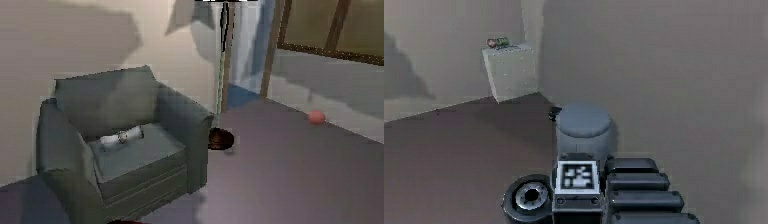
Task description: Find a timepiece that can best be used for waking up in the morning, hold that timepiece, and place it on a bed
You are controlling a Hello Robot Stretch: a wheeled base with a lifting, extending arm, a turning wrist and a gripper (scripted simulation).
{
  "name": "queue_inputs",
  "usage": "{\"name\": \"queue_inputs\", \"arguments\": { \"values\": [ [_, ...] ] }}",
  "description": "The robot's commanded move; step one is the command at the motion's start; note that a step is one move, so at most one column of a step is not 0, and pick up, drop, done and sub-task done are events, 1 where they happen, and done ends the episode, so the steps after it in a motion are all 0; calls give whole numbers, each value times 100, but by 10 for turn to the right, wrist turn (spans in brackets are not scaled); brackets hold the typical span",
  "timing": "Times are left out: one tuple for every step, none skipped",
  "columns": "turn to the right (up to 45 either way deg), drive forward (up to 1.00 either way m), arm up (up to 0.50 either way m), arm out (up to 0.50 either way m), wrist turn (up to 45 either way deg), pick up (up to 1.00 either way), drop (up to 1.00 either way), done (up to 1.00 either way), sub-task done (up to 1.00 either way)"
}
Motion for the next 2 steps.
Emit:
{"name": "queue_inputs", "arguments": {
  "values": [
    [-450, 0, 0, 0, 0, 0, 0, 0, 0],
    [-450, 0, 0, 0, 0, 0, 0, 0, 0]
  ]
}}
